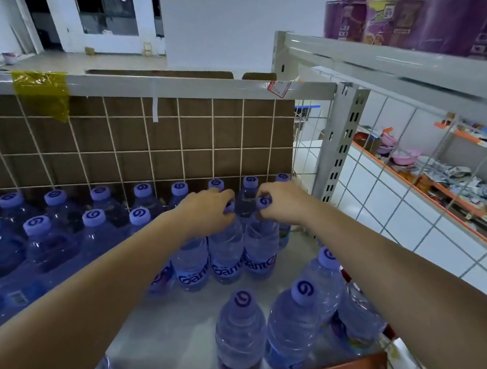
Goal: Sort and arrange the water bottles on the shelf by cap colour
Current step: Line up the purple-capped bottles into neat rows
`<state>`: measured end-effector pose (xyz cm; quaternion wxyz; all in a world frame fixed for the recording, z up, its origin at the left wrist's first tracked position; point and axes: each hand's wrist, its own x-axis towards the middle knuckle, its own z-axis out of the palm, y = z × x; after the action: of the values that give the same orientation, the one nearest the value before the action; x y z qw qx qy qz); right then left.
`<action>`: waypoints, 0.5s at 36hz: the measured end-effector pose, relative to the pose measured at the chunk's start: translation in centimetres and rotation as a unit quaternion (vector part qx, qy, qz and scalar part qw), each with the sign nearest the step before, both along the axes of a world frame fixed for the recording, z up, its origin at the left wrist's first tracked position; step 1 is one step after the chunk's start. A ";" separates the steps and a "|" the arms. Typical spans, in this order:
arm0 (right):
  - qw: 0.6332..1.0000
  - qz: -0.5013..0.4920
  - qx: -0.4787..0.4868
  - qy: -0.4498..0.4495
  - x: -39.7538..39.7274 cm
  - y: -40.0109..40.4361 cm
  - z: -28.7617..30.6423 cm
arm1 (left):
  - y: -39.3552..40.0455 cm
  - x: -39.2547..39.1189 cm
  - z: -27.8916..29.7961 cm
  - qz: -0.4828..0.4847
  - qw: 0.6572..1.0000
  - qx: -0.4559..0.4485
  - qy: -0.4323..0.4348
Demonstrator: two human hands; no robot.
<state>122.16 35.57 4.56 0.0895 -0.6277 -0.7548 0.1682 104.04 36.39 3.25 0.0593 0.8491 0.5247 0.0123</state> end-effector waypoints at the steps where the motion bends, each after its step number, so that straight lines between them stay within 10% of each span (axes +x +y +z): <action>1: 1.000 -0.001 0.002 -0.004 0.1 -0.1 0.1 | 0.0 -0.1 0.1 0.002 1.000 -0.005 -0.004; 18: 0.998 -0.040 0.017 -0.053 1.9 -5.5 2.5 | -3.3 -0.1 0.8 -0.041 0.991 0.083 -0.101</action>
<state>124.10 30.09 7.03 0.0666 -0.6635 -0.7357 0.1183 103.99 33.13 4.06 0.0418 0.8663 0.4782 0.1385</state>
